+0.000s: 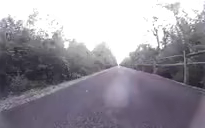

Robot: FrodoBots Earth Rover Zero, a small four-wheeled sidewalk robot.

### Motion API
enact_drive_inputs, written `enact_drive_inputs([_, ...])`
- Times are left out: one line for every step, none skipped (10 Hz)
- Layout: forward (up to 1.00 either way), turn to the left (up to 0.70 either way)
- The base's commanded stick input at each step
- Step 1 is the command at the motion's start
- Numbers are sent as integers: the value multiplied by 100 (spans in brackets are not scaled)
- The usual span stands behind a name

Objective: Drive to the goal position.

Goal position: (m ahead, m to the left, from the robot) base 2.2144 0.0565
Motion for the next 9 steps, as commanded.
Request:
enact_drive_inputs([100,-23])
enact_drive_inputs([100,-27])
enact_drive_inputs([100,-32])
enact_drive_inputs([100,-36])
enact_drive_inputs([100,-28])
enact_drive_inputs([100,-20])
enact_drive_inputs([100,-12])
enact_drive_inputs([100,-3])
enact_drive_inputs([100,0])
